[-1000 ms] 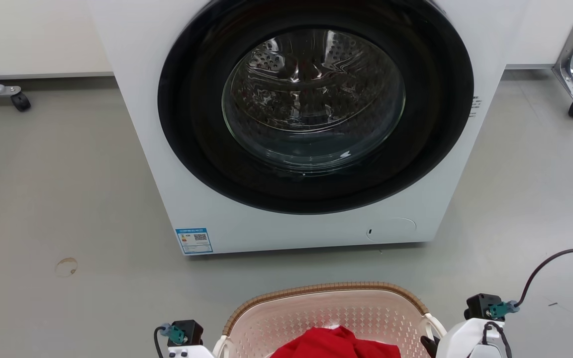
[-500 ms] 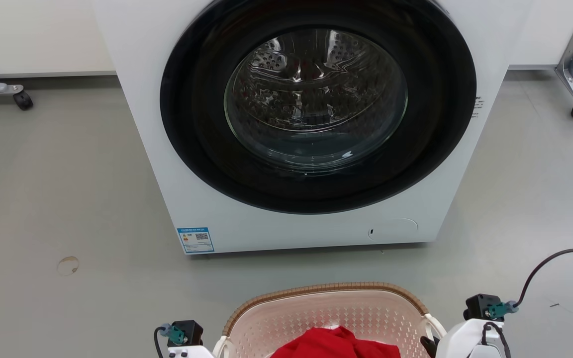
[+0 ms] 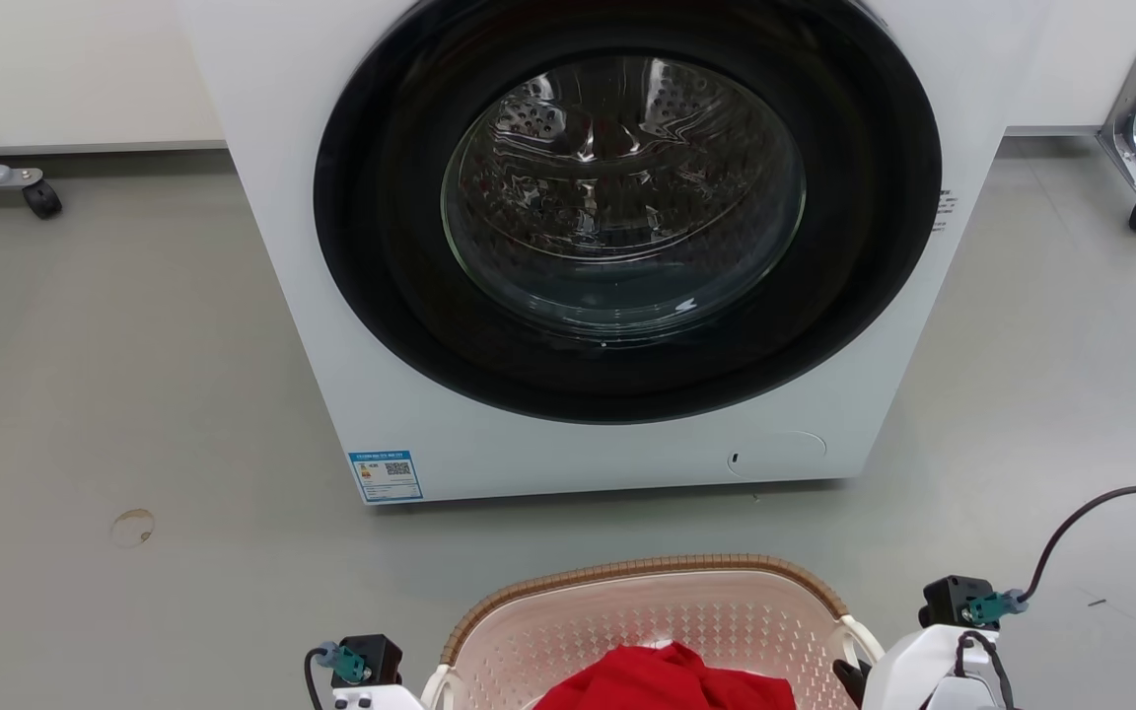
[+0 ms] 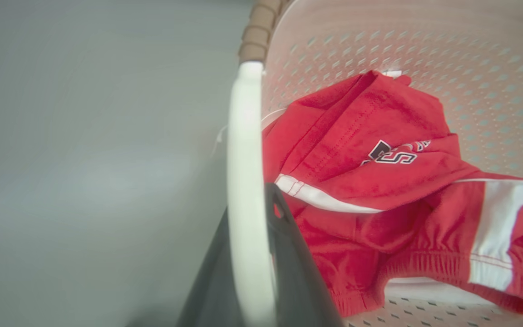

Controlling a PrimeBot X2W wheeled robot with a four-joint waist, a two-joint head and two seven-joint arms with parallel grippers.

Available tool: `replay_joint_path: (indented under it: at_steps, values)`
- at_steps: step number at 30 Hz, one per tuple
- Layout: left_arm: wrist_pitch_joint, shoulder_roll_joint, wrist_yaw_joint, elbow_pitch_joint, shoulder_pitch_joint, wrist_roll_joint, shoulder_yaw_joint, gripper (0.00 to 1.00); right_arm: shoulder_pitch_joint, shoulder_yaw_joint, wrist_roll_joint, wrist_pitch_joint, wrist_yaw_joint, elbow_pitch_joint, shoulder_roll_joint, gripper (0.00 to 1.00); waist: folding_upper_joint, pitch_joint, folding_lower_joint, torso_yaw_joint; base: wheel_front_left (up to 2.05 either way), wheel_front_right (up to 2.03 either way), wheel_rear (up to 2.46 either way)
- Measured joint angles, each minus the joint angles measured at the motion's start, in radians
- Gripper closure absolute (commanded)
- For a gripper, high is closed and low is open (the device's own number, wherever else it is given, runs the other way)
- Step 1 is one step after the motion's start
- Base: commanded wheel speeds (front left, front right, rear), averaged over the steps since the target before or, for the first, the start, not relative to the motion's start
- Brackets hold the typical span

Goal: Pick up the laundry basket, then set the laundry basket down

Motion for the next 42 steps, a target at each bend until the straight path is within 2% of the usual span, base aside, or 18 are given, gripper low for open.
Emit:
replay_joint_path:
  at_steps: [32,42]
  values:
    - [-0.011,0.004,0.000,-0.001,-0.004,-0.010,-0.016,1.00,-0.013,0.053,0.038,-0.026,0.000,0.000,0.000,1.00,0.0000,0.021,0.0000,0.003,0.00,0.00,0.00]
    - [-0.047,0.010,0.000,-0.022,-0.083,-0.009,-0.022,1.00,-0.105,0.063,0.031,-0.102,0.000,0.012,-0.002,1.00,0.0000,0.119,0.0000,0.003,0.00,0.00,0.00]
